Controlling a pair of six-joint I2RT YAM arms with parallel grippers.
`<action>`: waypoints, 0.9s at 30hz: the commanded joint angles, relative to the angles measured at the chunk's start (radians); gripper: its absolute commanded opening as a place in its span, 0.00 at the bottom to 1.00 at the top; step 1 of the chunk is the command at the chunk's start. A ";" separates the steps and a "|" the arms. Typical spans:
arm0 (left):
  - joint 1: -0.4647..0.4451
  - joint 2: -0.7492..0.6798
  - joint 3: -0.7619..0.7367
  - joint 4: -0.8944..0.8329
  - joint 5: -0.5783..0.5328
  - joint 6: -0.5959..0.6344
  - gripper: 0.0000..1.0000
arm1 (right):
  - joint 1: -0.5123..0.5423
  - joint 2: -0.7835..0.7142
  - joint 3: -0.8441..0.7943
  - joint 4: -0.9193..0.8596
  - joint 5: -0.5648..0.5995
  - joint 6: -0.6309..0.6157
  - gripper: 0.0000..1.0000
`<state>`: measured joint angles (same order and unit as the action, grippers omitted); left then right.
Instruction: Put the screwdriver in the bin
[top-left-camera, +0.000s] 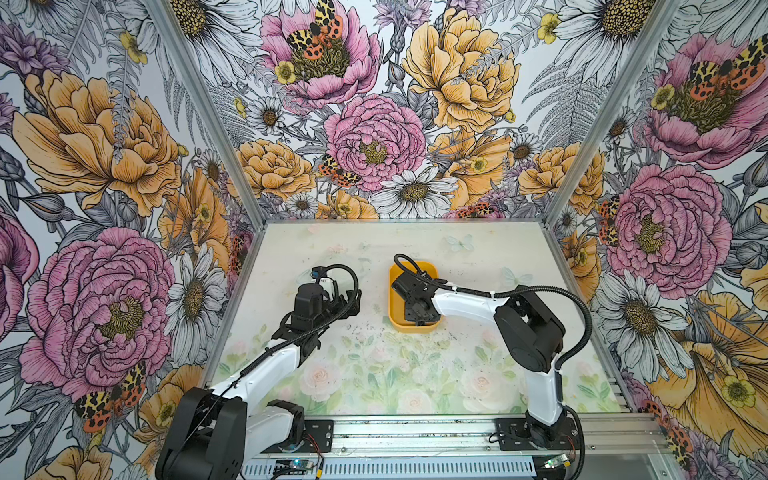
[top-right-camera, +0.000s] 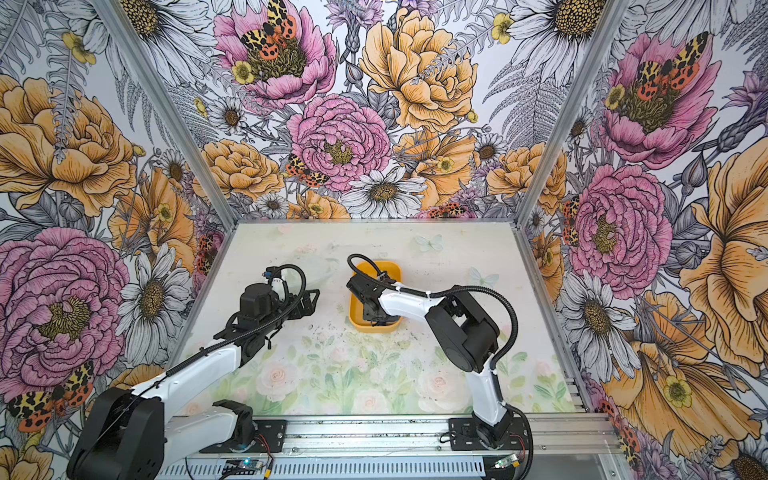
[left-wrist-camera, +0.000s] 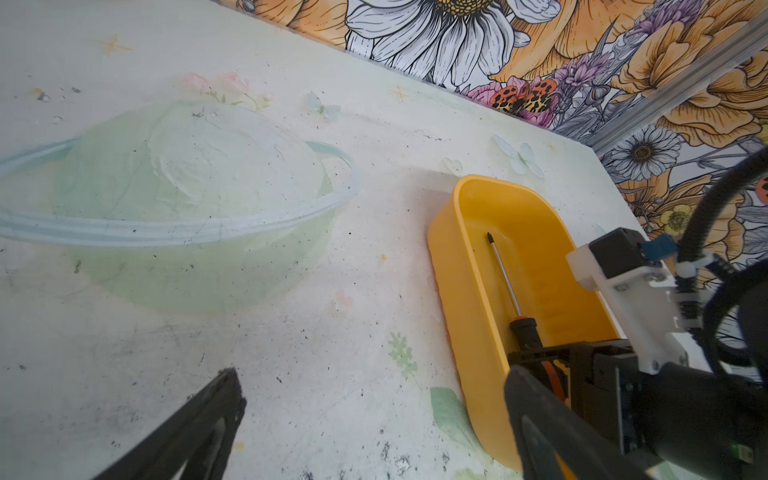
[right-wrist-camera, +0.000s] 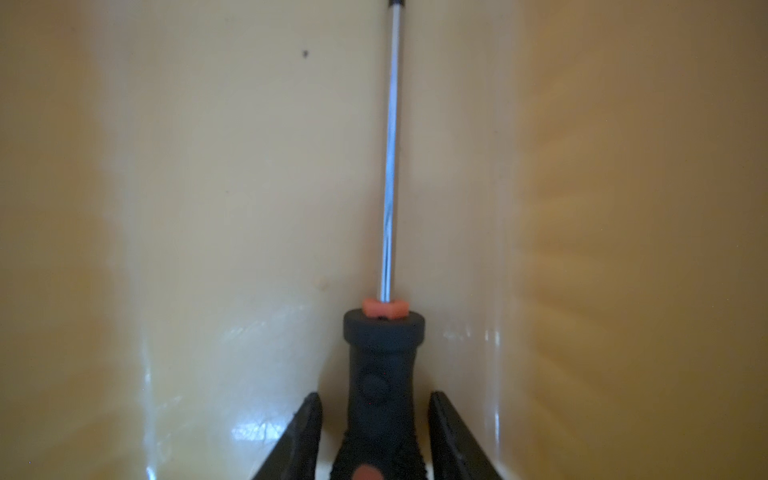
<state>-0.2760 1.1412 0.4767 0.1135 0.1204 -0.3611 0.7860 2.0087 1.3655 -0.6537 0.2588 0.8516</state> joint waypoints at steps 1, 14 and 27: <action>-0.007 0.006 0.009 -0.005 -0.016 0.006 0.99 | -0.001 -0.020 0.021 -0.009 -0.033 -0.036 0.48; -0.007 -0.017 0.023 -0.054 -0.038 0.030 0.99 | -0.003 -0.126 0.046 -0.058 -0.058 -0.094 0.68; -0.007 -0.015 0.058 -0.091 -0.050 0.070 0.99 | -0.071 -0.259 0.009 -0.081 -0.129 -0.473 0.67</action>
<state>-0.2760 1.1408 0.4923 0.0425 0.0967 -0.3317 0.7429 1.8111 1.3903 -0.7258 0.1516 0.5720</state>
